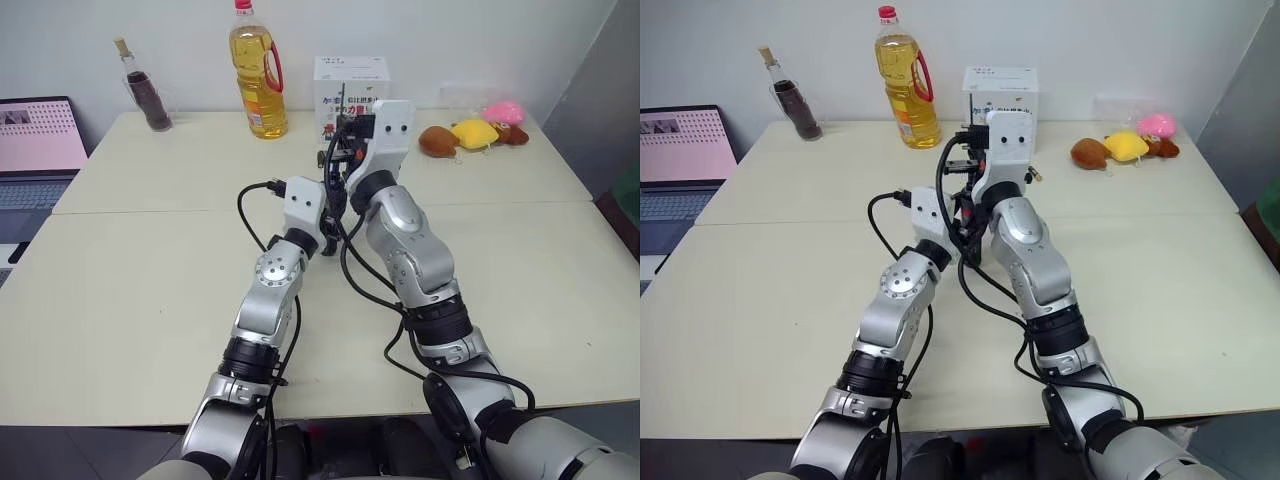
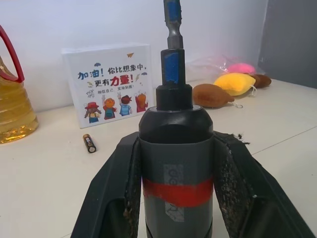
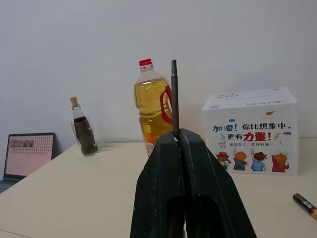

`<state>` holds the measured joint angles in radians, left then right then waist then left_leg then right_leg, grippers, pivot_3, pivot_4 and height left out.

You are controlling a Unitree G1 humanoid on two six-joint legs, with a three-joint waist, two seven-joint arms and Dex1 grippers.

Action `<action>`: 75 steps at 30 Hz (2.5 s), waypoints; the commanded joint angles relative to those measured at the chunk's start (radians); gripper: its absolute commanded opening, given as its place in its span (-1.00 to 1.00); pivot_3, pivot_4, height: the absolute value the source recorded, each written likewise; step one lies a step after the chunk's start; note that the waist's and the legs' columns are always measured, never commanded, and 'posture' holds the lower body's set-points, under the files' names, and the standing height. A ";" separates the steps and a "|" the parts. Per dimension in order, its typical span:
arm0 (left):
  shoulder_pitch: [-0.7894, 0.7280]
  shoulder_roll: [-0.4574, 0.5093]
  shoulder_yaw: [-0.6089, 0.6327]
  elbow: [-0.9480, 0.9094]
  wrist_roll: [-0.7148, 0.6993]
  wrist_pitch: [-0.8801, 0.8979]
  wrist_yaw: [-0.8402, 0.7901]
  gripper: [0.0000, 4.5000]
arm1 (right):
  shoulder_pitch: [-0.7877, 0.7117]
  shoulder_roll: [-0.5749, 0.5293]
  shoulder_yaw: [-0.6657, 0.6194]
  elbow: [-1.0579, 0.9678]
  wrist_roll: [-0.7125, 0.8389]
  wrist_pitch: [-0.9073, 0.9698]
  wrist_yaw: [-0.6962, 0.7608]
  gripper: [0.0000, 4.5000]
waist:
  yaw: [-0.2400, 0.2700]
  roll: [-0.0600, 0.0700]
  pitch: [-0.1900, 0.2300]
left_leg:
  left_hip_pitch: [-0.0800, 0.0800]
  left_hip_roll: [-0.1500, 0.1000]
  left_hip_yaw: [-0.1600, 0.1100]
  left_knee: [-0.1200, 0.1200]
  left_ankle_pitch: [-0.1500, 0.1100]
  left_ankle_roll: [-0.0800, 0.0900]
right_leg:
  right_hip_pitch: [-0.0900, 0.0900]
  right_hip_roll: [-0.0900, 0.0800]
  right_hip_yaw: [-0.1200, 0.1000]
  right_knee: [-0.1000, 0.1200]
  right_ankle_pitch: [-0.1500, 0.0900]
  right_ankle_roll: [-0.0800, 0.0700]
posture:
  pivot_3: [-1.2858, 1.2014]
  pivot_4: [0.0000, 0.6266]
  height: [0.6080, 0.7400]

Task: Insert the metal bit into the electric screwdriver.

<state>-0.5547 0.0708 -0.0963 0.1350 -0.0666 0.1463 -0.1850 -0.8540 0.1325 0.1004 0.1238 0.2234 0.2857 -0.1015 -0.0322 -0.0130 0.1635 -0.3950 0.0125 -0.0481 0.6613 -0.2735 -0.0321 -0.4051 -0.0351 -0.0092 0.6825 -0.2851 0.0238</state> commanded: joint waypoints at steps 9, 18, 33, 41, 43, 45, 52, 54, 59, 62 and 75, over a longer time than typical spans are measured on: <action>0.025 0.010 0.003 0.050 0.026 0.051 0.012 -0.26 | -0.001 0.069 0.011 -0.052 0.009 0.001 0.010 -0.98 | 0.000 0.000 0.000 | 0.000 0.000 0.000 0.000 0.000 0.000 | 0.000 0.000 0.000 0.000 0.000 0.000 | 0.03 -0.52 1.00; 0.027 0.012 -0.003 0.051 0.031 0.062 0.012 -0.26 | 0.001 0.071 0.019 -0.055 0.009 0.001 0.021 -0.98 | 0.000 0.000 0.000 | 0.000 0.000 0.000 0.000 0.000 0.000 | 0.000 0.000 0.000 0.000 0.000 0.000 | 0.03 -0.52 1.00; 0.033 0.016 -0.003 0.051 0.032 0.070 0.010 -0.26 | 0.001 0.062 0.033 -0.071 -0.006 -0.010 0.025 -0.98 | 0.000 0.000 0.000 | 0.000 0.000 0.000 0.000 0.000 0.000 | 0.000 0.000 0.000 0.000 0.000 0.000 | 0.03 -0.52 1.00; 0.027 0.018 0.000 0.059 0.032 0.070 0.009 -0.26 | 0.002 0.059 0.032 -0.073 -0.008 -0.009 0.021 -0.98 | 0.000 0.000 0.000 | 0.000 0.000 0.000 0.000 0.000 0.000 | 0.000 0.000 0.000 0.000 0.000 0.000 | 0.03 -0.52 1.00; 0.027 0.019 0.001 0.059 0.032 0.070 0.010 -0.26 | 0.003 0.059 0.029 -0.072 -0.009 -0.007 0.017 -0.98 | 0.000 0.000 0.000 | 0.000 0.000 0.000 0.000 0.000 0.000 | 0.000 0.000 0.000 0.000 0.000 0.000 | 0.03 -0.52 1.00; 0.028 0.019 0.002 0.059 0.032 0.071 0.012 -0.26 | 0.004 0.059 0.026 -0.071 -0.010 -0.007 0.012 -0.98 | 0.000 0.000 0.000 | 0.000 0.000 0.000 0.000 0.000 0.000 | 0.000 0.000 0.000 0.000 0.000 0.000 | 0.03 -0.52 1.00; 0.034 0.021 0.002 0.053 0.032 0.073 0.011 -0.26 | 0.008 0.059 0.018 -0.069 -0.009 -0.007 -0.006 -0.98 | 0.000 0.000 0.000 | 0.000 0.000 0.000 0.000 0.000 0.000 | 0.000 0.000 0.000 0.000 0.000 0.000 | 0.03 -0.52 1.00; 0.032 0.022 0.002 0.056 0.032 0.072 0.011 -0.26 | 0.008 0.059 0.019 -0.068 -0.009 -0.007 -0.007 -0.98 | 0.000 0.000 0.000 | 0.000 0.000 0.000 0.000 0.000 0.000 | 0.000 0.000 0.000 0.000 0.000 0.000 | 0.03 -0.52 1.00; 0.029 0.022 0.003 0.060 0.032 0.070 0.011 -0.26 | 0.008 0.057 0.020 -0.065 -0.005 -0.003 -0.008 -0.98 | 0.000 0.000 0.000 | 0.000 0.000 0.000 0.000 0.000 0.000 | 0.000 0.000 0.000 0.000 0.000 0.000 | 0.03 -0.52 1.00; 0.031 0.022 0.003 0.057 0.032 0.071 0.011 -0.26 | 0.009 0.057 0.020 -0.065 -0.003 0.001 -0.008 -0.98 | 0.000 0.000 0.000 | 0.000 0.000 0.000 0.000 0.000 0.000 | 0.000 0.000 0.000 0.000 0.000 0.000 | 0.03 -0.52 1.00; 0.027 0.018 0.003 0.059 0.030 0.076 0.014 -0.26 | 0.011 0.058 0.027 -0.070 0.000 0.009 0.002 -0.98 | 0.000 0.000 0.000 | 0.000 0.000 0.000 0.000 0.000 0.000 | 0.000 0.000 0.000 0.000 0.000 0.000 | 0.03 -0.52 1.00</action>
<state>-0.5589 0.0746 -0.0987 0.1391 -0.0644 0.1674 -0.1851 -0.8512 0.1322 0.1285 0.1073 0.2188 0.2975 -0.1061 -0.0324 -0.0131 0.1631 -0.3946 0.0125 -0.0480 0.6613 -0.2735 -0.0321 -0.4049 -0.0348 -0.0090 0.6827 -0.2851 0.0238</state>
